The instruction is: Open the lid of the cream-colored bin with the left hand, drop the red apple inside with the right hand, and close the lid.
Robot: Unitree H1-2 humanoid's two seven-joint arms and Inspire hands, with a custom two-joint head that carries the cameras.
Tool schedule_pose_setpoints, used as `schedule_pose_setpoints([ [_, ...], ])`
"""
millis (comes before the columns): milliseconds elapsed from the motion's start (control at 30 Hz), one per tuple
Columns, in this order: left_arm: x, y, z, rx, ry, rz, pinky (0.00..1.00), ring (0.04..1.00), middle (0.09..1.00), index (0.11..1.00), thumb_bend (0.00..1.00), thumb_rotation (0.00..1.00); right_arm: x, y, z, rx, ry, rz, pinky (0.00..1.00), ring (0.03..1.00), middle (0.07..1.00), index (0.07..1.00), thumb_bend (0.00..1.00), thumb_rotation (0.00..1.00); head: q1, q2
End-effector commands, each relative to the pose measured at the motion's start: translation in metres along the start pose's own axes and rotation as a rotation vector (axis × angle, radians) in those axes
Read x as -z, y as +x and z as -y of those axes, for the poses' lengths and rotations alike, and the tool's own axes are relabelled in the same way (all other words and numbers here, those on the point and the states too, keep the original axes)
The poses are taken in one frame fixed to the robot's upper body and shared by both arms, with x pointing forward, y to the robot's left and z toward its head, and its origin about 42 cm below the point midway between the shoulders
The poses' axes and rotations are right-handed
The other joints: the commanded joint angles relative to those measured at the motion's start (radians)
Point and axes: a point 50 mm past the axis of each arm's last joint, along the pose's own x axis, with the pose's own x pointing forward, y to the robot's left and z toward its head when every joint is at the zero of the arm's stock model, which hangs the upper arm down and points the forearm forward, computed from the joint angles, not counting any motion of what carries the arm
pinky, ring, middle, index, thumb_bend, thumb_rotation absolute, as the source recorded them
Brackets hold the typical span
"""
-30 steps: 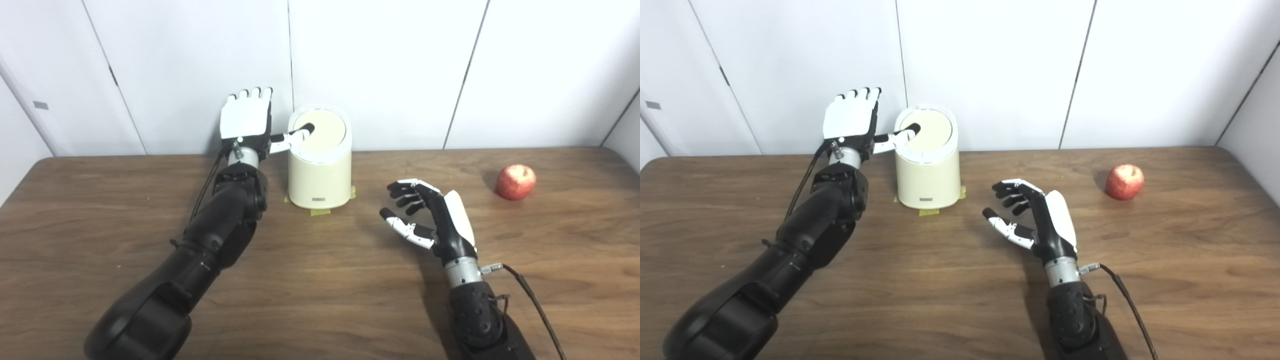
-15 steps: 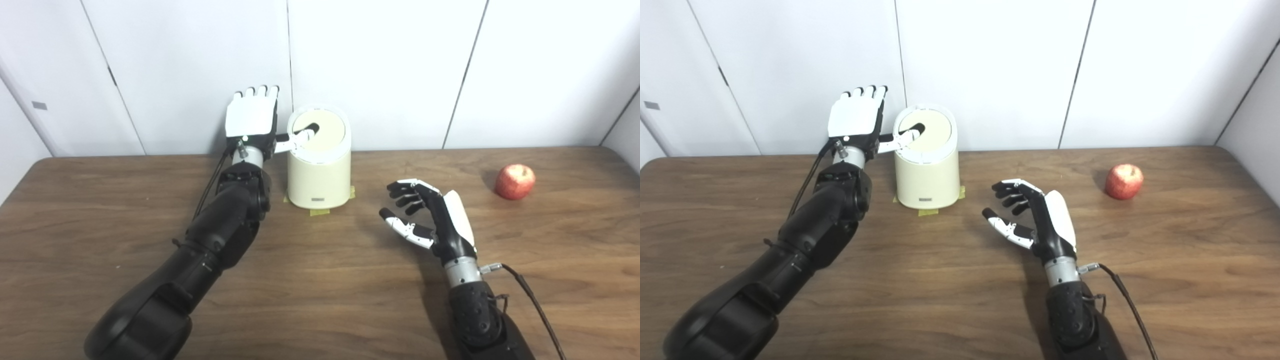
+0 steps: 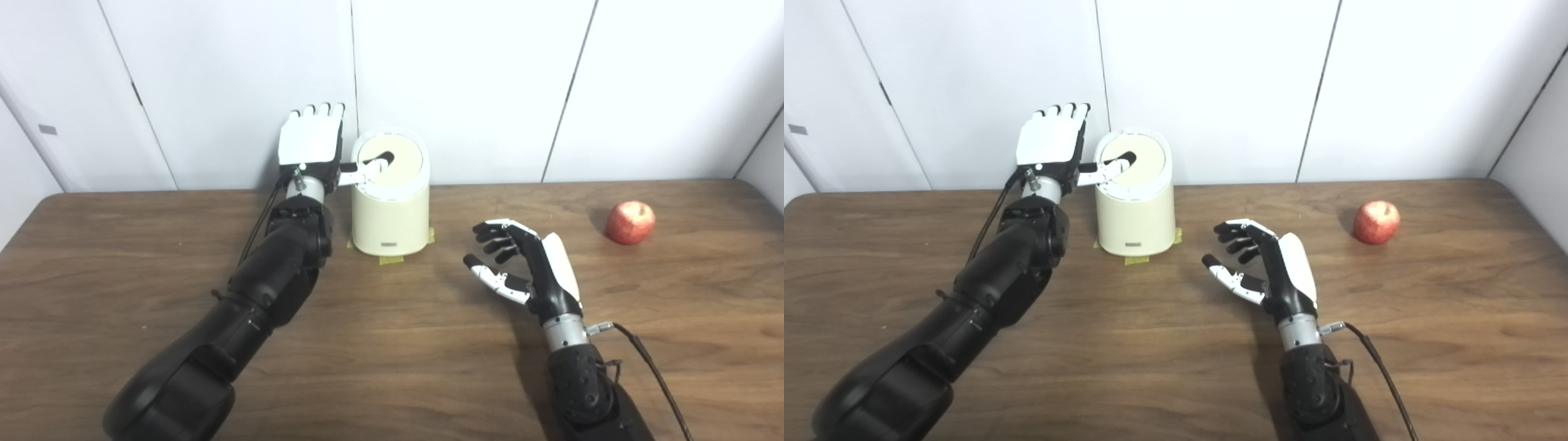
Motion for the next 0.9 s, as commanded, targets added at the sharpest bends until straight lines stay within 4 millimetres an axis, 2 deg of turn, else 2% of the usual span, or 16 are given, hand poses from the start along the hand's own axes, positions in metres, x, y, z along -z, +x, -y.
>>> schedule_pose_setpoints([
  [0, -0.007, 0.012, -0.026, -0.077, 0.037, 0.024, 1.0, 1.0, 0.999, 0.989, 0.98, 0.56, -0.012, 0.004, -0.008, 0.012, 0.036, 0.037, 0.48, 0.582, 0.627, 0.641, 0.31, 0.38, 0.0, 0.001],
  [67, -0.006, 0.012, -0.026, -0.077, 0.047, 0.024, 1.0, 1.0, 1.0, 0.994, 1.0, 0.46, -0.012, 0.004, -0.007, 0.012, 0.039, 0.035, 0.48, 0.584, 0.629, 0.642, 0.31, 0.38, 0.001, 0.002],
  [267, -0.005, 0.012, -0.024, -0.082, 0.156, 0.038, 1.0, 1.0, 1.0, 1.0, 1.0, 0.25, -0.013, 0.004, -0.008, 0.011, 0.04, 0.026, 0.48, 0.593, 0.634, 0.644, 0.3, 0.35, 0.001, 0.002],
  [400, -0.004, 0.012, -0.023, -0.083, 0.198, 0.04, 1.0, 1.0, 1.0, 1.0, 1.0, 0.2, -0.012, 0.004, -0.008, 0.011, 0.036, 0.031, 0.48, 0.588, 0.632, 0.643, 0.31, 0.36, 0.003, 0.002],
  [533, -0.001, 0.012, -0.023, -0.079, 0.211, 0.028, 1.0, 1.0, 1.0, 1.0, 1.0, 0.19, -0.013, 0.004, -0.008, 0.007, 0.029, 0.023, 0.48, 0.59, 0.634, 0.646, 0.31, 0.39, 0.002, 0.003],
  [600, 0.001, 0.013, -0.023, -0.082, 0.178, 0.015, 1.0, 1.0, 1.0, 0.993, 1.0, 0.33, -0.013, 0.004, -0.008, 0.008, 0.032, 0.022, 0.48, 0.588, 0.633, 0.646, 0.31, 0.38, 0.002, 0.003],
  [633, 0.001, 0.014, -0.024, -0.075, 0.156, 0.004, 1.0, 1.0, 1.0, 0.992, 0.95, 0.47, -0.013, 0.004, -0.008, 0.011, 0.034, 0.025, 0.48, 0.589, 0.635, 0.647, 0.31, 0.38, 0.002, 0.003],
  [667, 0.002, 0.014, -0.025, -0.073, 0.136, -0.003, 1.0, 1.0, 1.0, 0.996, 0.88, 0.7, -0.012, 0.004, -0.008, 0.011, 0.034, 0.026, 0.48, 0.587, 0.633, 0.645, 0.31, 0.37, 0.002, 0.004],
  [700, 0.002, 0.014, -0.026, -0.075, 0.112, -0.009, 1.0, 1.0, 1.0, 0.999, 0.81, 0.88, -0.012, 0.004, -0.008, 0.011, 0.034, 0.027, 0.48, 0.585, 0.632, 0.644, 0.31, 0.36, 0.0, 0.002],
  [767, 0.003, 0.014, -0.032, -0.085, -0.008, -0.028, 1.0, 1.0, 1.0, 0.993, 0.78, 0.97, -0.012, 0.004, -0.008, 0.009, 0.033, 0.023, 0.48, 0.586, 0.633, 0.645, 0.3, 0.36, 0.0, 0.002],
  [867, 0.004, 0.014, -0.048, -0.103, -0.329, -0.079, 1.0, 0.995, 0.977, 0.946, 0.75, 1.0, -0.012, 0.004, -0.007, 0.014, 0.03, 0.02, 0.49, 0.593, 0.636, 0.645, 0.31, 0.41, -0.001, 0.005],
])
